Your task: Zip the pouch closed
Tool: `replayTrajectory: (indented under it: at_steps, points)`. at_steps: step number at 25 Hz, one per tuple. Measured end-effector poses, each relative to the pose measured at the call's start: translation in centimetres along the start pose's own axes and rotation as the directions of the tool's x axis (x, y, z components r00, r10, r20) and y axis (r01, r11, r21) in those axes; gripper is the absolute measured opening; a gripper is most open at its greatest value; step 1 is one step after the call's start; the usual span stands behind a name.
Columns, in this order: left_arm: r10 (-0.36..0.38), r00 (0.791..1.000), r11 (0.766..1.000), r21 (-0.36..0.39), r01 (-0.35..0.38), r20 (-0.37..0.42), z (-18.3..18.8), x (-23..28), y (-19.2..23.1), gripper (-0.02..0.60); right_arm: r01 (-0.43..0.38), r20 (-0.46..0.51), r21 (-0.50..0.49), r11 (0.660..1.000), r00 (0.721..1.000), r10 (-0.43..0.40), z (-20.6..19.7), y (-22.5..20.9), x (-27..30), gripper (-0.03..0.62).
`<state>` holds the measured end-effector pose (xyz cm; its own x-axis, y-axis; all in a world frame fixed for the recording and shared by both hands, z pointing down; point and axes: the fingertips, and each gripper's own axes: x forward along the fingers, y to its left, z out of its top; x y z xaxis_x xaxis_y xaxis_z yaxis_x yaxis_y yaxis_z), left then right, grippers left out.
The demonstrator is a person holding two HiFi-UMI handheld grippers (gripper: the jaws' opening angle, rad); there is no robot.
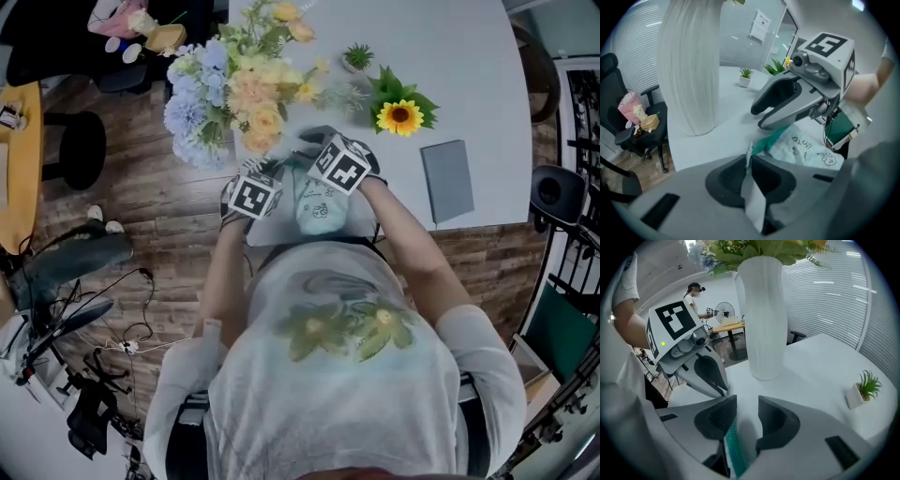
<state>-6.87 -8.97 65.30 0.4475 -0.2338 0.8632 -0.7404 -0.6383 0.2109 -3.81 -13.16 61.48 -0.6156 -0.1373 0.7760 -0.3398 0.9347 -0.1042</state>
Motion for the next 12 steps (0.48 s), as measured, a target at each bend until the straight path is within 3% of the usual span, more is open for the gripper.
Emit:
replayTrajectory:
  at_steps: [6,12]
  points:
    - [0.015,1.000,0.998,0.065,-0.013,-0.027,0.3,0.0,0.2,0.037,-0.015,-0.033,-0.062,0.998,0.999,0.013,-0.2,0.2,1.2,0.153]
    - [0.029,0.999,0.993,0.116,-0.026,-0.028,0.3,0.0,0.2,0.029,-0.048,-0.099,-0.192,0.980,0.995,0.029,-0.8,1.3,2.6,0.147]
